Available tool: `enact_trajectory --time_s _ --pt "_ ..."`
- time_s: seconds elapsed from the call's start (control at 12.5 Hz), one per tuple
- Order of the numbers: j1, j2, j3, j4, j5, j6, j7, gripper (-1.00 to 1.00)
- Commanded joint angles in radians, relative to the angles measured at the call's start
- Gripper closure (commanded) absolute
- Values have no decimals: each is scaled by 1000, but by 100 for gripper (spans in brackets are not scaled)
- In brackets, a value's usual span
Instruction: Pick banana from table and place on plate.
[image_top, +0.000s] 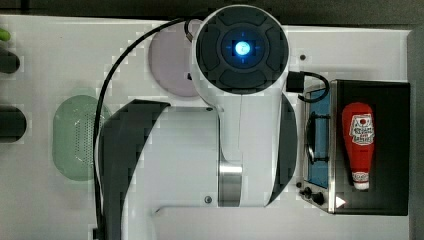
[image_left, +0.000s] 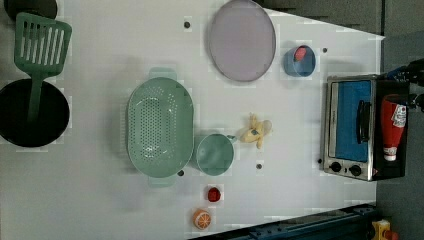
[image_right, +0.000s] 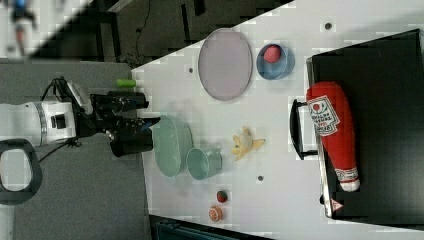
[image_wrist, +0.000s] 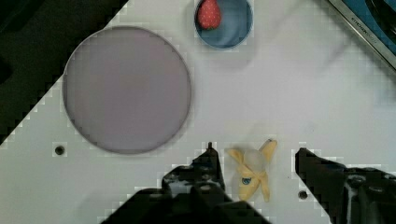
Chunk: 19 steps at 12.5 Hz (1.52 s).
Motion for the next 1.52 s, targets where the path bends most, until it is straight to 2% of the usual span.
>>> enact_trajectory --time_s 0.08,0.24,0.48,0.72,1.12,1.52 --pt "-3 -464 -25 -311 -7 -155 127 -59" --pt "-2 -464 -25 -312 -7 -150 127 -99" --pt "-1 -450 -22 -323 -7 -117 127 -100" --pt "5 -384 -16 -374 -7 14 127 -100" --pt "25 -204 -8 -479 -7 289 127 -100" --pt "40 21 -6 -537 -7 502 127 -100"
